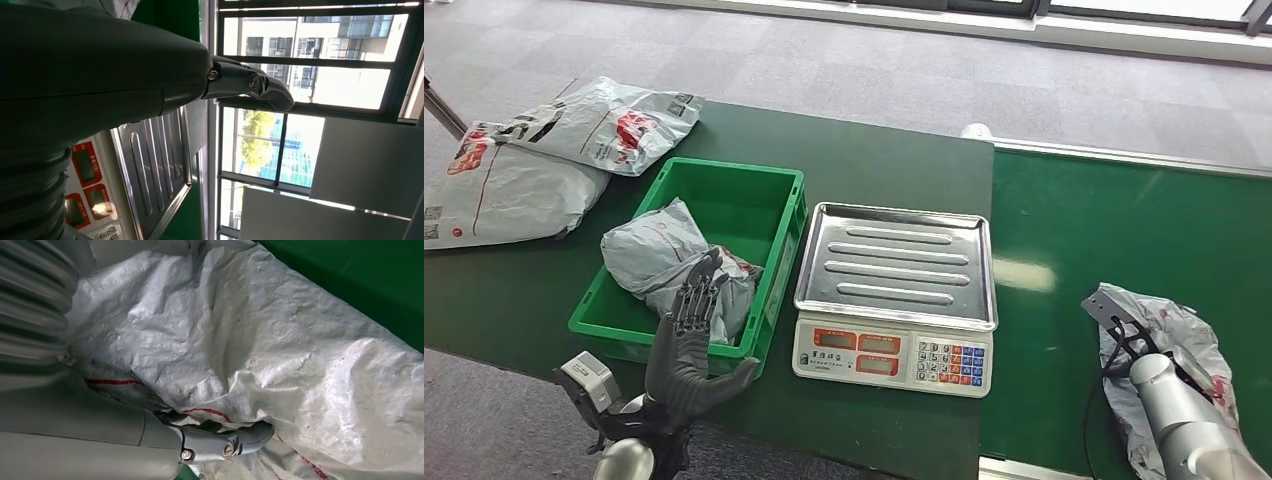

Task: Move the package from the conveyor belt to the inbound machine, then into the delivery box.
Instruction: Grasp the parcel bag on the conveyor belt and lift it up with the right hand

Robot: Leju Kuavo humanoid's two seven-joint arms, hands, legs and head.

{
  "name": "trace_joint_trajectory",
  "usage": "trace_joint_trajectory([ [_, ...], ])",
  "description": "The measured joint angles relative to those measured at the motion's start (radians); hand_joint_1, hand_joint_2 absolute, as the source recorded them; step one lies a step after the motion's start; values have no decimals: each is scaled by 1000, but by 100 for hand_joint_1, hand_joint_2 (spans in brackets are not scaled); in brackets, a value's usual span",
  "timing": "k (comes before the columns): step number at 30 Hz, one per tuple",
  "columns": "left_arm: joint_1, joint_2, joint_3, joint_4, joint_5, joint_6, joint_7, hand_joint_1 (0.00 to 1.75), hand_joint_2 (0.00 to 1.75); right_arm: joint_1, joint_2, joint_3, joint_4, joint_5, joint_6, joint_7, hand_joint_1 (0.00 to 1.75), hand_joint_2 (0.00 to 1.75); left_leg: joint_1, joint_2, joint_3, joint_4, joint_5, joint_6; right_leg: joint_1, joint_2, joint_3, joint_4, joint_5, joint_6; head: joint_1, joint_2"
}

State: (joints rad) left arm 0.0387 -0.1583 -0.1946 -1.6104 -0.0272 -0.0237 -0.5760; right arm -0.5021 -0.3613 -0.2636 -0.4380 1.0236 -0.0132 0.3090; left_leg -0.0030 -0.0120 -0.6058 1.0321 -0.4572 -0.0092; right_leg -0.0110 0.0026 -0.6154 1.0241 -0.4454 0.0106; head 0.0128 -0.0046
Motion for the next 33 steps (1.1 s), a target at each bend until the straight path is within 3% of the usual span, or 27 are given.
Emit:
trace_joint_trajectory([
  [17,2,0,1,0,-3,2,7,0,175,-16,-5,-2,0,23,-11,-9,175,175,0,-1,1,0,0,0,0,-1,2,-1,0,0,0,0],
  [22,12,-1,1,-7,-3,3,8,0,175,-9,0,-4,-2,1,-99,-57,175,175,0,-2,-1,0,0,0,0,-1,2,-1,0,0,0,0],
  [24,21,-2,2,-17,-3,4,9,0,175,2,10,-13,-25,-38,-170,-145,175,175,0,-2,-2,0,0,0,0,-1,1,-1,0,0,0,0],
  [30,39,-5,4,-39,-9,13,-4,0,175,73,108,-35,-334,-359,-450,-612,175,175,0,-2,-2,0,0,0,0,-1,0,0,0,0,0,0],
  [33,21,-6,4,-31,-13,20,-13,0,175,92,168,1,-548,-452,-495,-703,175,175,1,-2,-2,-1,1,-1,1,-1,-1,1,0,0,0,0],
])
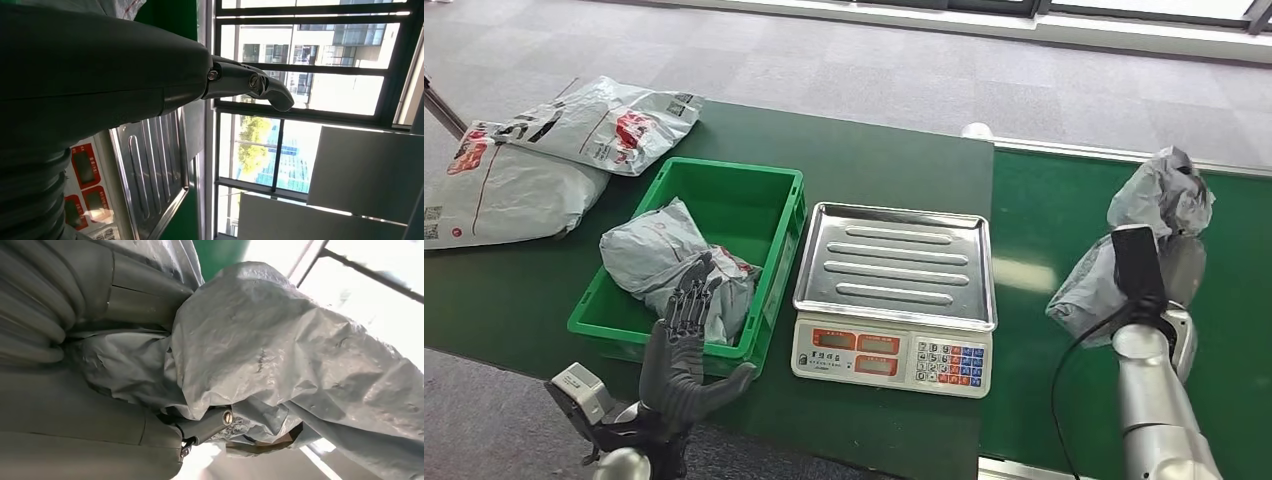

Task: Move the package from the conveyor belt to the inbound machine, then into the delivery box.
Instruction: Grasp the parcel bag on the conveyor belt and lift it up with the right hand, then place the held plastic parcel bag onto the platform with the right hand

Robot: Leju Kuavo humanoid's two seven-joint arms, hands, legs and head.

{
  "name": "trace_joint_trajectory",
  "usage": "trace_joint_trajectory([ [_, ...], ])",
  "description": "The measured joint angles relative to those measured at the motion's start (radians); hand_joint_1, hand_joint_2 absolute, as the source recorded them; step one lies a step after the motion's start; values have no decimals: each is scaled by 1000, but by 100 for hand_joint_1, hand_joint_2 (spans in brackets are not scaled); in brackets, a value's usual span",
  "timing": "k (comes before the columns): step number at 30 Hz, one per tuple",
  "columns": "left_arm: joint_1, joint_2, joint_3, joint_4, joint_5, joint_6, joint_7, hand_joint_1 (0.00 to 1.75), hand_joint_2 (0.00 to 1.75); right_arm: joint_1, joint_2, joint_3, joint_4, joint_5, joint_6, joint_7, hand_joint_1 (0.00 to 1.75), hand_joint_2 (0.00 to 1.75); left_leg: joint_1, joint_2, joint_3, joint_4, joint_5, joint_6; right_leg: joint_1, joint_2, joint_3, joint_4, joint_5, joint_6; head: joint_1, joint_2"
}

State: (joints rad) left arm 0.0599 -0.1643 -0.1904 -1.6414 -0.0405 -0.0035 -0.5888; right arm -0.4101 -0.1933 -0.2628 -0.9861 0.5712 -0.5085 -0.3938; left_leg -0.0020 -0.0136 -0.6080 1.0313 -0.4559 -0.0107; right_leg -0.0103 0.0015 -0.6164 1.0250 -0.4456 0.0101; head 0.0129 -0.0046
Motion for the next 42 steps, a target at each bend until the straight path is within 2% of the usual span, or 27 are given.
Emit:
trace_joint_trajectory([
  [3,-25,0,0,14,-1,2,-5,0,175,1,41,73,-153,-2,20,10,175,175,0,2,1,0,0,0,0,2,0,0,0,0,0,0],
  [7,-52,1,0,34,-1,-2,-13,0,175,-4,83,172,-273,-2,73,-16,175,175,1,1,1,0,1,-1,0,1,0,1,0,-1,0,0],
  [11,-111,2,-4,81,2,-21,-22,0,175,-47,148,357,-328,20,273,28,175,175,1,4,1,0,2,-3,1,4,-1,1,2,-3,0,0],
  [13,-131,2,-6,101,4,-26,-24,0,175,-70,170,431,-327,26,327,47,175,175,1,2,1,0,3,-4,1,2,-2,1,2,-3,0,0],
  [19,-152,2,-6,129,5,-37,-25,0,175,-139,197,563,-272,111,461,127,175,175,2,3,0,0,3,-4,2,3,-2,1,3,-4,0,0],
  [26,-160,2,-6,142,-1,-37,-18,0,175,-214,239,646,-157,136,541,142,175,175,2,3,-1,0,3,-5,2,3,-3,1,3,-5,0,0],
  [30,-164,0,-6,134,-8,-24,9,0,175,-281,301,691,-12,153,581,177,3,175,3,5,-1,0,4,-5,3,4,-4,1,3,-5,0,0],
  [36,-164,0,-5,121,-8,-14,36,0,175,-370,362,765,217,284,566,313,0,175,4,3,-1,0,4,-6,4,3,-4,1,3,-5,0,0],
  [42,-162,0,-4,110,-8,-8,41,0,175,-395,382,777,338,242,579,221,0,175,4,2,-1,0,4,-6,3,3,-4,1,4,-6,0,0],
])
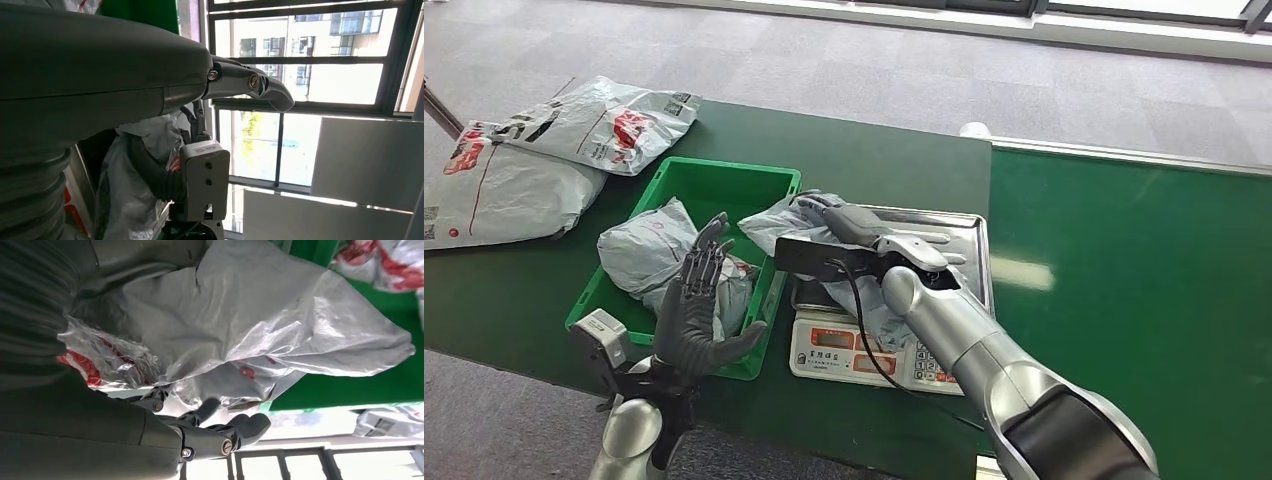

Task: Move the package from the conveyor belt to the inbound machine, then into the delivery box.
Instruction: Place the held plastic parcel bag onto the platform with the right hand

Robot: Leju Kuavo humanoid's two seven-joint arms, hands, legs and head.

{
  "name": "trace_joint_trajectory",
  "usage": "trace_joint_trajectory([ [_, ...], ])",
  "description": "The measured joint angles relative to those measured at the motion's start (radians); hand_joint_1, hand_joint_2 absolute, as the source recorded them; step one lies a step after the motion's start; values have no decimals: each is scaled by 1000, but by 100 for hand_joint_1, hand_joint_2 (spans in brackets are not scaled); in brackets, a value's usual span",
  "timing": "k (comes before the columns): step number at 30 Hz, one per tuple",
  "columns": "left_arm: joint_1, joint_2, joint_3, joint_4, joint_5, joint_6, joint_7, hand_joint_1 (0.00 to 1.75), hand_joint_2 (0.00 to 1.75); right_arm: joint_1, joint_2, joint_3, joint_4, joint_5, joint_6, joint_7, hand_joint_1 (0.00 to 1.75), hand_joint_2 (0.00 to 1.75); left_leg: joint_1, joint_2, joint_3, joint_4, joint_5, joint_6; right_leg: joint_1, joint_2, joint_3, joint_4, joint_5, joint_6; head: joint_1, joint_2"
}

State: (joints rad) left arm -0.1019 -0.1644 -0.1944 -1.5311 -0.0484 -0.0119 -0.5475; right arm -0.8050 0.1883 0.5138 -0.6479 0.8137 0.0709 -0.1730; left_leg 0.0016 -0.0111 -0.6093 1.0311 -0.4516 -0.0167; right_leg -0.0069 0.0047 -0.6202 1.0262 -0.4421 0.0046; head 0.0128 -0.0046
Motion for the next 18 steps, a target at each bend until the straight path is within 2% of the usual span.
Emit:
trace_joint_trajectory([
  [4,1,0,0,-8,-10,8,-1,0,175,-3,1,0,20,-47,21,-60,0,175,0,0,0,0,0,0,0,0,0,0,0,0,0,0],
  [10,3,0,1,-20,-24,16,-8,0,175,-3,1,0,31,-83,27,-104,0,175,0,0,0,0,0,0,0,0,0,0,0,0,0,0],
  [14,3,0,2,-33,-54,31,-21,0,175,13,-2,-11,5,-169,-15,-255,0,175,0,0,1,0,0,0,0,0,-1,0,0,0,0,0],
  [18,-23,-4,2,-35,-102,67,9,0,175,78,-8,-63,-132,-294,-161,-404,0,175,0,0,1,0,0,0,0,0,-1,0,0,0,0,0],
])
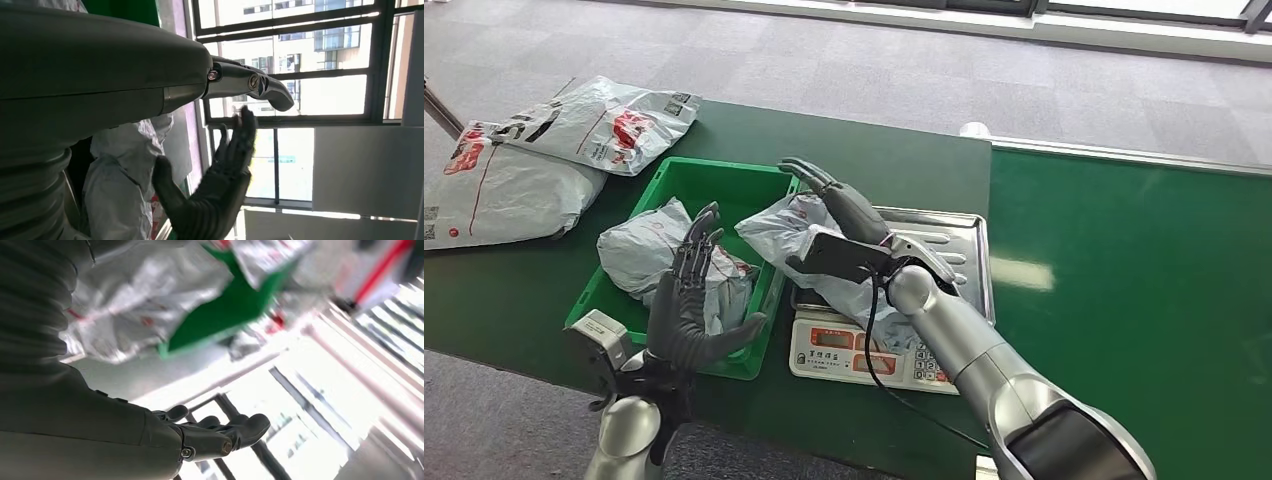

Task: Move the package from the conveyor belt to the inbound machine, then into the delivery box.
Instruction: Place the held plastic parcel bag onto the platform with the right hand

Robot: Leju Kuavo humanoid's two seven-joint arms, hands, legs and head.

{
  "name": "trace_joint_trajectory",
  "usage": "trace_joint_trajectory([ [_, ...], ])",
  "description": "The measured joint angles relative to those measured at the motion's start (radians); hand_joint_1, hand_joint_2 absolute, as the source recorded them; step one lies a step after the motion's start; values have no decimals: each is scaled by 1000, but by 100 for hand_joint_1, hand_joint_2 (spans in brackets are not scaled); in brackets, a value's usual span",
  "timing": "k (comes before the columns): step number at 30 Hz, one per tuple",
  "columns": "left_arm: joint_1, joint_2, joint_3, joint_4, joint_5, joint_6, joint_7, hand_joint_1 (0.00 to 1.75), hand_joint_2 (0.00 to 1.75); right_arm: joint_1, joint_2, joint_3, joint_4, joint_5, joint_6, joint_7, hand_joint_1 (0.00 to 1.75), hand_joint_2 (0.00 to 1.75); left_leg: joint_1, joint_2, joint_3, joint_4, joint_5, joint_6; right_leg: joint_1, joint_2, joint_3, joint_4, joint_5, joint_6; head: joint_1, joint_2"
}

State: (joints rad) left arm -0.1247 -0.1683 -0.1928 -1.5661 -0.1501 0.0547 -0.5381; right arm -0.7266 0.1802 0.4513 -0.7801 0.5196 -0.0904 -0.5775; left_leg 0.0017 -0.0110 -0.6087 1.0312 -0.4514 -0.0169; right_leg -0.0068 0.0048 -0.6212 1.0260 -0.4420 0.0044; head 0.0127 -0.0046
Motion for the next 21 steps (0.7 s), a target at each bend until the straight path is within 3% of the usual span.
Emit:
trace_joint_trajectory([
  [7,-158,-21,-45,86,-167,138,130,0,175,151,-11,-152,-333,-196,-310,-29,0,175,-1,-1,0,1,0,0,-1,-1,0,-1,1,1,0,0],
  [12,-263,-35,-88,182,-284,222,216,0,175,349,-42,-272,-601,-252,-519,-89,0,175,-1,-2,0,1,-1,1,-1,-1,1,-1,1,1,0,0],
  [16,-326,-43,-118,274,-393,231,323,0,175,492,-52,-364,-765,-275,-594,-120,0,175,-2,-1,0,1,-1,2,-2,0,0,-1,0,1,0,0],
  [21,-425,-72,-161,459,-556,213,448,0,175,639,-52,-464,-885,-307,-608,-124,0,175,-2,0,-1,1,-2,2,-2,0,0,-1,-1,1,0,0],
])
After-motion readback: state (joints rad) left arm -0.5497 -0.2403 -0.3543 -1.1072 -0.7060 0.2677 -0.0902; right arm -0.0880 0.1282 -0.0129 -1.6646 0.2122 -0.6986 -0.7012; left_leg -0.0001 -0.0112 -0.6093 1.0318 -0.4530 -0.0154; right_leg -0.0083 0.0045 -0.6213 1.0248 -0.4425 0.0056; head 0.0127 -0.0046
